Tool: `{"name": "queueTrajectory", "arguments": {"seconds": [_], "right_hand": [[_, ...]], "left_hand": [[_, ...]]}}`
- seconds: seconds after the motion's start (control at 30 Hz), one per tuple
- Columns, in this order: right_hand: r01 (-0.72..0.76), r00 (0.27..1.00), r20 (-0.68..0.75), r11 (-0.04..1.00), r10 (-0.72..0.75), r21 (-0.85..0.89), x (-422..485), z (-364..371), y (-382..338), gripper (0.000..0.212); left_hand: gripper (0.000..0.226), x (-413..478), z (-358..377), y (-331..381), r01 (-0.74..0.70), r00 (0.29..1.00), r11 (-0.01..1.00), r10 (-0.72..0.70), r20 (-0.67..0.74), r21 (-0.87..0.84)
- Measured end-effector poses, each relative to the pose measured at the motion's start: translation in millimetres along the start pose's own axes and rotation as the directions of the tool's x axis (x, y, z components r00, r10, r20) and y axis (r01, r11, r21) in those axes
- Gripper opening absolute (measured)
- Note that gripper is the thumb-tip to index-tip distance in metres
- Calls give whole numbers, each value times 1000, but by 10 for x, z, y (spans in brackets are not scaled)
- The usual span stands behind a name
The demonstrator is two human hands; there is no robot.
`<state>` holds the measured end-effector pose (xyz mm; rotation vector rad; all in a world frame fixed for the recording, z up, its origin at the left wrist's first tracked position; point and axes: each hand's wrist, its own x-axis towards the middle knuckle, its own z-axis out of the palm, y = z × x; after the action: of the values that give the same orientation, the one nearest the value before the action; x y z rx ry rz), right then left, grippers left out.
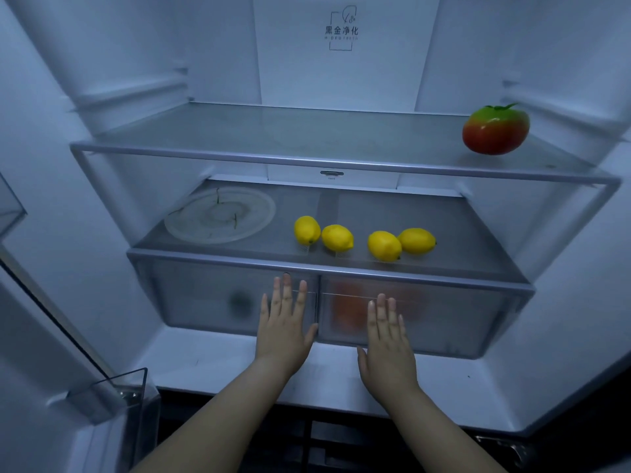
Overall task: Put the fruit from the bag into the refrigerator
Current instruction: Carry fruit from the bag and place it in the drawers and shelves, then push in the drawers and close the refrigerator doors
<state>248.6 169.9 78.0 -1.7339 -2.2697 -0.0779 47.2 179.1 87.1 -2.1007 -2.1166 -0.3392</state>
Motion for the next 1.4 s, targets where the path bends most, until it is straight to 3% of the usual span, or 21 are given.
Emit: {"name": "queueTrajectory", "arguments": {"seconds": [0.17,0.3,0.47,0.63,0.83,0.93,1.07,1.17,1.4], "right_hand": [[6,999,40,1000,-5,-19,-12,-112,29,100],[4,995,97,998,-11,70,-116,-295,-7,82],[-21,985,169,998,10,60,-473,-359,-155,78],[26,992,122,996,-37,87,-716,-434,-396,76],[151,984,81,982,-161,114,-765,-708,-673,76],[251,964,54,959,-260,131,-800,-875,-825,76],[422,904,-6,888,-428,181,-988,-1013,-1069,76],[541,834,-17,811,-551,223,-1271,-1080,-1257,74],[696,629,104,619,-770,364,-2062,-955,-1816,72]], "left_hand": [[76,-46,-132,33,5,1000,1000,-5,13,-23],[76,-239,-336,117,13,998,998,-9,61,-69],[75,-562,-504,62,-23,995,998,29,96,-57],[75,-870,-649,23,22,996,998,-17,89,-55],[78,-1219,-999,43,82,996,996,-81,31,-26],[77,-1480,-1294,49,86,991,996,-86,-101,2],[74,-2020,-1613,-59,81,984,993,-67,-165,83],[72,-2564,-1800,-142,102,988,985,-83,-133,138],[65,-3761,-2118,-287,107,994,903,-84,-74,417]]}}
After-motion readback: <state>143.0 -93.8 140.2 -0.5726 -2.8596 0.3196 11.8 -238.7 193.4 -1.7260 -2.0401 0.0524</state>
